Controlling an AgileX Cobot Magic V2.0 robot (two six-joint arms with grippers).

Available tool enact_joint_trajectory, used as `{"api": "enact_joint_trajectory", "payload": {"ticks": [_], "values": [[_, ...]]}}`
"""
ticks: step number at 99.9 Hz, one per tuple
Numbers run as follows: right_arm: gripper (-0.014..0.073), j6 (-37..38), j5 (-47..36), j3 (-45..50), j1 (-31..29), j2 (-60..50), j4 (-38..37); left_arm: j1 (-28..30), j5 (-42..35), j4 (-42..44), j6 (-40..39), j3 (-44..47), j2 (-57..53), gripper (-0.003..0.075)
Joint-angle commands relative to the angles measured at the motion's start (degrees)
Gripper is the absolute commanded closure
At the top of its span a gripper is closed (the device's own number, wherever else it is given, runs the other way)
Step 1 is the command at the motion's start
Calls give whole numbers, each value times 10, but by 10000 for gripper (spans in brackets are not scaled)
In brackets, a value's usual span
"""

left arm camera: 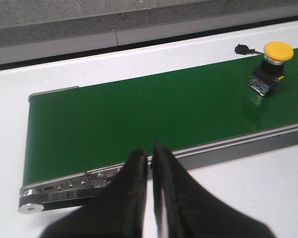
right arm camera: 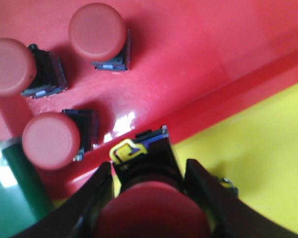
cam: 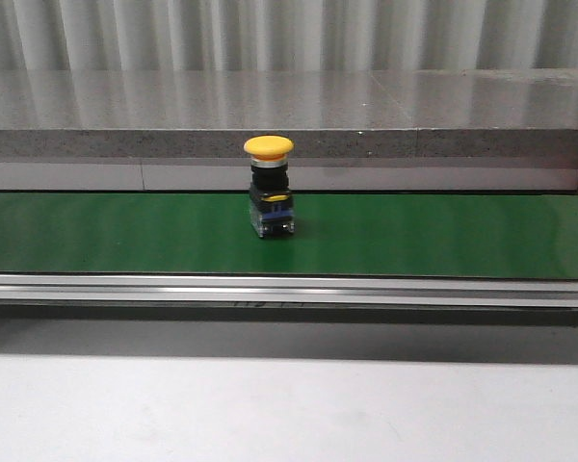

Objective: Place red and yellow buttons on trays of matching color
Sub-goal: 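Lower the red button into the red tray and open the right gripper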

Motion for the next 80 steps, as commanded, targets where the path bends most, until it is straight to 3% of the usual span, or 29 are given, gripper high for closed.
{"api": "enact_joint_trajectory", "payload": {"ticks": [1,61,68,80], "values": [[430,2,-44,-15,-3,-6,9,-5,-39,-10,1,-16,2,726],[418,3,-139,-15,-3,67,44,-5,-40,-10,1,-16,2,726],[365,3,-138,-15,-3,67,46,-5,-40,-10,1,-16,2,726],[185,3,-138,-15,-3,67,49,-5,-40,-10,1,-16,2,726]]}}
